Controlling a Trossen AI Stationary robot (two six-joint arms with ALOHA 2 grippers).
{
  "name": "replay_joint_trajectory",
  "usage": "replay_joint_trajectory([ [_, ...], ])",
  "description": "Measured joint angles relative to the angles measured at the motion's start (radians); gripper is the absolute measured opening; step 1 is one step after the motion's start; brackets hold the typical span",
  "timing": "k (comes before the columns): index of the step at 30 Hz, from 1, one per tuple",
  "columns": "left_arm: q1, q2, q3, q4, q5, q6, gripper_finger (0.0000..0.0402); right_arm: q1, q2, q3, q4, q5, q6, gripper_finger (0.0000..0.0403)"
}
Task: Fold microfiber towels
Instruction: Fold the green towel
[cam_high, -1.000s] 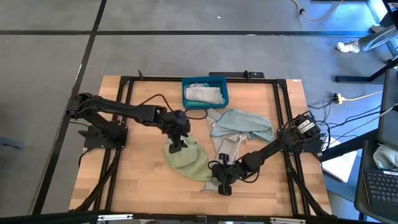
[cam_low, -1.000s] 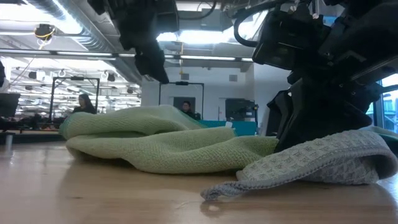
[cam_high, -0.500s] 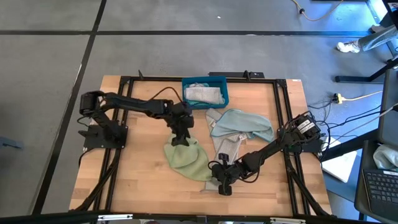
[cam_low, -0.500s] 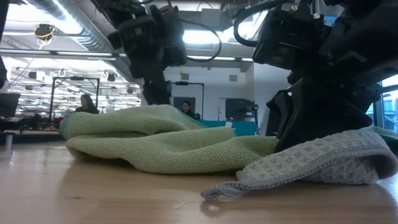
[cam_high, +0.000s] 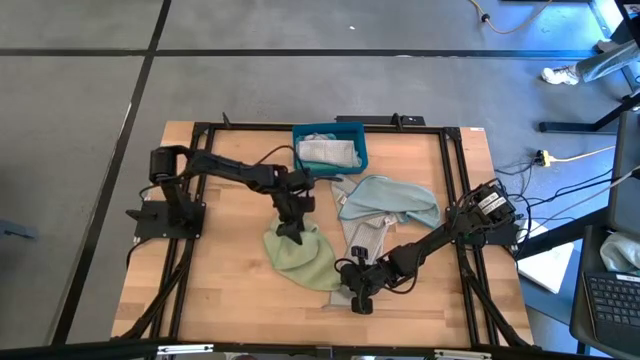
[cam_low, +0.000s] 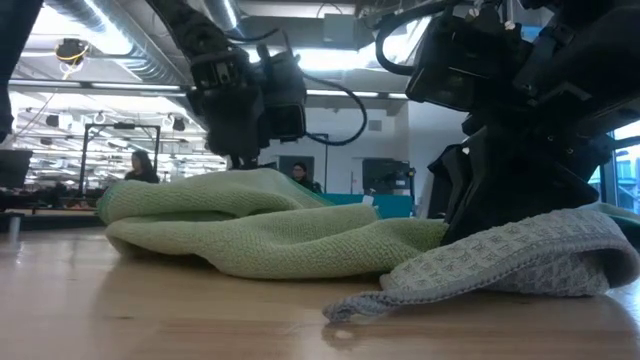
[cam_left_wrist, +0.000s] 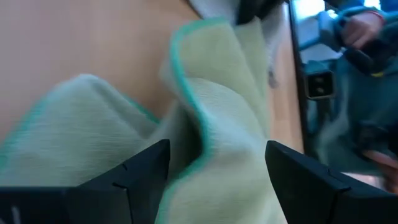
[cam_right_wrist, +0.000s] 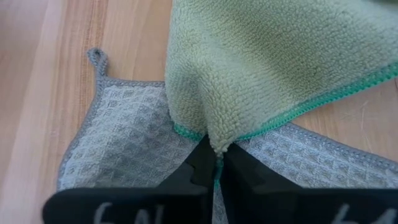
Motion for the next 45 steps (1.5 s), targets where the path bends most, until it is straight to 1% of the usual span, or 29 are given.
replay_joint_trajectory([
  [7,-0.01,-0.009,0.0,0.02,0.058,-0.039,0.0257,0.0,0.0,0.0,0.0,0.0,-0.003,0.001],
  [13,-0.026,-0.027,0.008,0.005,0.062,-0.047,0.0256,0.001,0.0,0.0,-0.002,0.0,-0.003,0.0019],
  [16,-0.042,-0.036,0.02,0.009,0.089,-0.051,0.0256,0.002,0.0,0.0,-0.002,0.0,-0.003,0.002],
  [22,-0.081,-0.043,0.021,-0.025,0.106,-0.099,0.0254,0.002,0.0,0.0,-0.002,0.0,-0.003,0.0009],
  [26,-0.114,-0.043,0.021,-0.083,0.102,-0.099,0.0254,0.002,0.0,0.0,-0.002,0.0,-0.003,0.0014],
  [29,-0.137,-0.043,0.021,-0.122,0.069,-0.095,0.0254,0.003,0.0,0.0,-0.002,0.0,-0.003,0.002],
  [32,-0.152,-0.043,0.021,-0.154,0.0,-0.081,0.0254,0.003,0.0,0.0,-0.002,0.0,-0.003,0.0021],
  [38,-0.155,-0.043,0.021,-0.179,-0.21,-0.001,0.0254,0.003,0.0,0.0,-0.002,0.0,-0.003,0.0008],
  [40,-0.15,-0.043,0.021,-0.177,-0.235,0.011,0.0254,0.003,0.0,0.0,-0.002,0.001,-0.003,0.0009],
  [45,-0.144,-0.043,0.021,-0.177,-0.238,0.019,0.0254,0.003,0.0,0.0,-0.002,0.001,-0.011,0.0018],
])
